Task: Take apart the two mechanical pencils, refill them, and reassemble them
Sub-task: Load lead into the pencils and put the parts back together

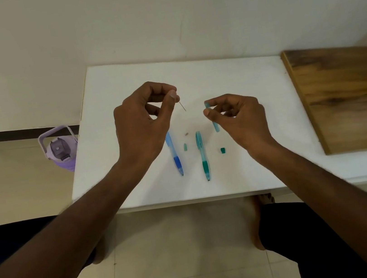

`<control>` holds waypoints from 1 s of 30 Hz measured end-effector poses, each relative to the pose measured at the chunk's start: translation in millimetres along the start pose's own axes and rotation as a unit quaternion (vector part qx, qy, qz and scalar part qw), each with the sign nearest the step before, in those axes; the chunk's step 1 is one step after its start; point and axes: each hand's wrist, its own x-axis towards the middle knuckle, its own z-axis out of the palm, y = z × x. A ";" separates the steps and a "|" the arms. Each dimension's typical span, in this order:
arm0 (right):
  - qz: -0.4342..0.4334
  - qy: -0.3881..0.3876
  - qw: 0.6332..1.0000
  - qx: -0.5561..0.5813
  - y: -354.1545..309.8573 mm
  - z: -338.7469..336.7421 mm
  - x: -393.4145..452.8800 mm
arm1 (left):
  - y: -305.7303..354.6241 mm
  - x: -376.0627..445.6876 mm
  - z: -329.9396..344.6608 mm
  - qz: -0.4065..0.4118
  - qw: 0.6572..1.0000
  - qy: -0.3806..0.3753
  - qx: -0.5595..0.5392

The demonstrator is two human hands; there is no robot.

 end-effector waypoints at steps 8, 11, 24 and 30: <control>0.006 -0.006 0.968 -0.252 29.4 0.3 13.8 | -13.3 -5.9 17.7 -0.051 0.977 -0.168 0.120; -0.007 -0.027 0.958 -0.285 28.9 1.4 13.7 | -16.4 -4.7 25.0 -0.077 0.967 -0.209 0.120; 0.060 -0.167 0.984 0.004 -5.6 -14.9 10.2 | -4.3 1.1 41.8 -0.110 0.974 -0.177 0.092; 0.076 -0.156 0.985 -0.018 -2.9 -19.8 8.5 | 4.1 -0.5 52.1 -0.105 0.972 -0.188 0.093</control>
